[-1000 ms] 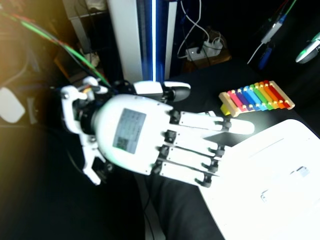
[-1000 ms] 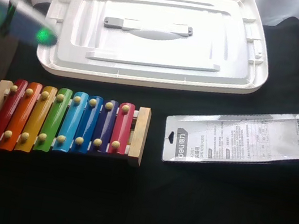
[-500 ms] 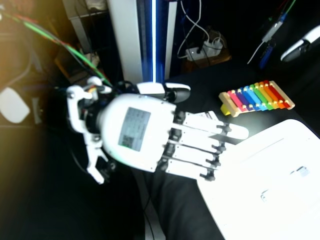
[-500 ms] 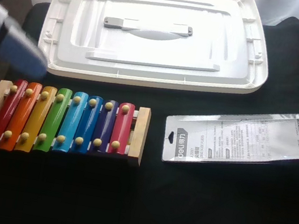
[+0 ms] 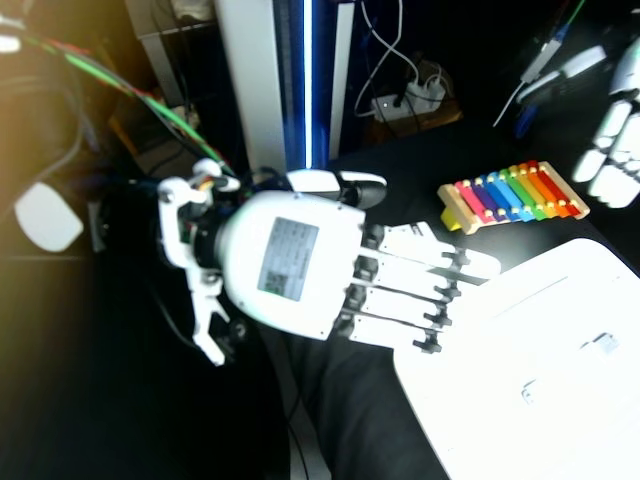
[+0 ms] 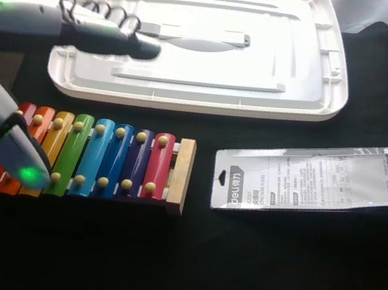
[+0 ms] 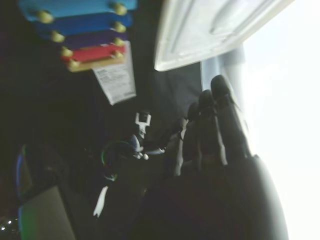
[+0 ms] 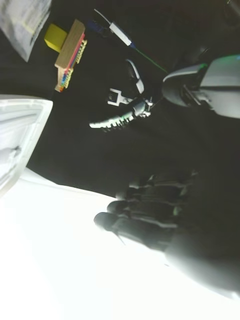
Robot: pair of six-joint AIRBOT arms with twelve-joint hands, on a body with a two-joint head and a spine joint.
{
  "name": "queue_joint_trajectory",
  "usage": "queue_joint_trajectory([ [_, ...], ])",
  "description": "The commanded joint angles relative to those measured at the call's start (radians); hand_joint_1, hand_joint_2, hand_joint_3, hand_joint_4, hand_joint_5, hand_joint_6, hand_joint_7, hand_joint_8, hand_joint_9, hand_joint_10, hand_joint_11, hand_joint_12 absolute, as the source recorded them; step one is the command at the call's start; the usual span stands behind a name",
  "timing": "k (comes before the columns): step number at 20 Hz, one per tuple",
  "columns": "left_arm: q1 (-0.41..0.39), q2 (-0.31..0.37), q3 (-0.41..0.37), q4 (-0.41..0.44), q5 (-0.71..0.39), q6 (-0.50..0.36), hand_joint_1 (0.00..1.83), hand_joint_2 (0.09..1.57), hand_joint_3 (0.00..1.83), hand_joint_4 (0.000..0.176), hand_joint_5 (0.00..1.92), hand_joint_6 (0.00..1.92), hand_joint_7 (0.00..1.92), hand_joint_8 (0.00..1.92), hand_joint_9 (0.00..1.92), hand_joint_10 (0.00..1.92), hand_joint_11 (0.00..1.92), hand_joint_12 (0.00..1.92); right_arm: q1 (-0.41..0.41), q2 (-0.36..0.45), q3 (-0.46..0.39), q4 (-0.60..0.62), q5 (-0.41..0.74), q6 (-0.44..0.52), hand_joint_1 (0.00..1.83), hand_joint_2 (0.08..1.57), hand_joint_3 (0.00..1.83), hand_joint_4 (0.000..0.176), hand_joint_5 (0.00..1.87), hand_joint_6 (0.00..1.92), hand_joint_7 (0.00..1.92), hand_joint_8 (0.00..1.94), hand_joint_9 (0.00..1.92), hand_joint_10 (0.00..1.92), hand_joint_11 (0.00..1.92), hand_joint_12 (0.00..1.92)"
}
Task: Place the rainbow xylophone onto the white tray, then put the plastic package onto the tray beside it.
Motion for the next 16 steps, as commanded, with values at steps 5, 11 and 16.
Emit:
queue_joint_trajectory([
  [5, 0.052, -0.052, 0.028, -0.059, -0.012, -0.007, 0.68, 0.65, 0.0, 0.0, 0.0, 0.0, 0.07, 0.01, 0.09, 0.0, 0.12, 0.0, 0.014, -0.014, 0.011, 0.051, 0.093, 0.007, 0.64, 0.88, 0.0, 0.0, 0.21, 0.01, 0.26, 0.01, 0.23, 0.01, 0.21, 0.1],
  [11, 0.11, -0.129, 0.083, -0.065, 0.009, -0.007, 0.62, 0.63, 0.0, 0.0, 0.0, 0.0, 0.06, 0.0, 0.07, 0.0, 0.09, 0.0, 0.014, -0.017, 0.012, 0.045, 0.093, 0.007, 0.68, 0.88, 0.0, 0.012, 0.21, 0.01, 0.27, 0.01, 0.25, 0.01, 0.26, 0.13],
  [16, 0.155, -0.181, 0.123, -0.079, 0.023, -0.007, 0.63, 0.59, 0.0, 0.0, 0.0, 0.0, 0.06, 0.01, 0.09, 0.01, 0.12, 0.01, 0.014, -0.019, 0.011, 0.041, 0.093, 0.007, 0.67, 0.85, 0.0, 0.018, 0.21, 0.0, 0.29, 0.01, 0.27, 0.01, 0.26, 0.13],
])
